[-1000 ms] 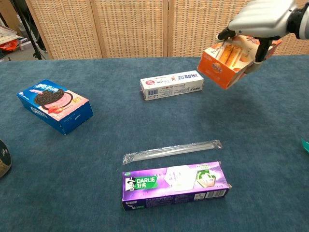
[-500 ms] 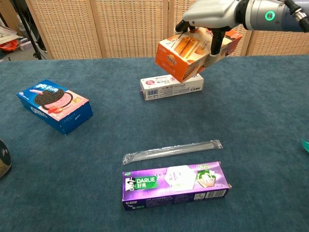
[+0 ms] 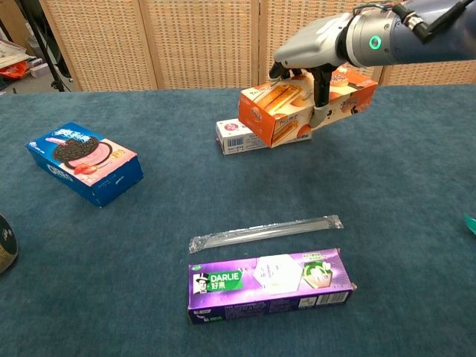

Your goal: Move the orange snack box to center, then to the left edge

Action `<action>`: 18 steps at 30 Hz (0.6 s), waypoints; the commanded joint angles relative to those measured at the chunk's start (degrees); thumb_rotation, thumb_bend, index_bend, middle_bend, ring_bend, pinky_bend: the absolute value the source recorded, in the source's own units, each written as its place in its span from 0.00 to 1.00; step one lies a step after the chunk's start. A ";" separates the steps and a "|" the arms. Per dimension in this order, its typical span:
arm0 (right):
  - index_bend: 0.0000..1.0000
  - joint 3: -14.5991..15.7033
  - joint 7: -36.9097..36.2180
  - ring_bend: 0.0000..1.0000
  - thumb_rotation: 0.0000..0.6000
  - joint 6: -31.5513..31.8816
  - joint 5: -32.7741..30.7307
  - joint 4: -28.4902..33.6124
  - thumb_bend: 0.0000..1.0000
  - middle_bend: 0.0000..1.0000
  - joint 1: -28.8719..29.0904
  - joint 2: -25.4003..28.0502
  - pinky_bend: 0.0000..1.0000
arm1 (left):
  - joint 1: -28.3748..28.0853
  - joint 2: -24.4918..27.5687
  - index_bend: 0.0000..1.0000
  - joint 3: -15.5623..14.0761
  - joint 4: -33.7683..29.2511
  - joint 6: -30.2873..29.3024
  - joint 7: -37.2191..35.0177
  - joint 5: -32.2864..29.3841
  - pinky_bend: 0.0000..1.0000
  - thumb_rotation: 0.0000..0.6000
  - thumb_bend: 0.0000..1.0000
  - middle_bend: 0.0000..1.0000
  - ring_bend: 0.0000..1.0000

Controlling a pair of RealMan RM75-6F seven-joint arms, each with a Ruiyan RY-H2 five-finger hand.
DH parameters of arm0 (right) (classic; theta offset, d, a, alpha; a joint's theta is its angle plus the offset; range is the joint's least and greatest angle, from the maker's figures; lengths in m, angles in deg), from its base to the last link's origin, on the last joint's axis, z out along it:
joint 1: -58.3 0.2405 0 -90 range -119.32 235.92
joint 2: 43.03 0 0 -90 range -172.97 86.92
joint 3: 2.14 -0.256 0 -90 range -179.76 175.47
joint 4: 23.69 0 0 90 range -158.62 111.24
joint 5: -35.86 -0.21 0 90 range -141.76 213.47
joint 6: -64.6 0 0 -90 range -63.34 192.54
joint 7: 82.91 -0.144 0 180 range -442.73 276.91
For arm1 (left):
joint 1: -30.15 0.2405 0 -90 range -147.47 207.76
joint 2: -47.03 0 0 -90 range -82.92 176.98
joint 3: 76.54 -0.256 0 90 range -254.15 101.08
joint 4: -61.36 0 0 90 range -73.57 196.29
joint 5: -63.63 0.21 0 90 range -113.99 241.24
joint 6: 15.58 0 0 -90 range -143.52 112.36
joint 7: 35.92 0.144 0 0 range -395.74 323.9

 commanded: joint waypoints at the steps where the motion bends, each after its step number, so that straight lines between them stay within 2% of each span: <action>1: 0.69 4.96 12.21 0.43 1.00 4.68 -17.76 4.40 0.10 0.53 6.70 -0.83 0.41 | -0.11 -0.05 0.00 -0.01 0.18 0.26 -0.14 -0.14 0.00 1.00 0.11 0.00 0.00; 4: 0.69 6.76 17.74 0.43 1.00 8.81 -27.55 6.72 0.10 0.53 10.54 -1.32 0.41 | -0.15 -0.03 0.00 0.04 0.31 0.40 -0.41 -0.28 0.00 1.00 0.11 0.00 0.00; 9: 0.69 7.62 22.81 0.43 1.00 12.93 -36.70 8.60 0.10 0.53 14.68 -2.09 0.41 | -0.15 0.11 0.00 0.07 0.29 0.44 -0.83 -0.33 0.00 1.00 0.11 0.00 0.00; 18: 0.69 7.20 27.16 0.43 1.00 16.42 -45.15 9.15 0.10 0.53 18.86 -3.77 0.41 | -0.14 0.45 0.00 0.10 0.07 0.33 -1.46 -0.11 0.00 1.00 0.11 0.00 0.00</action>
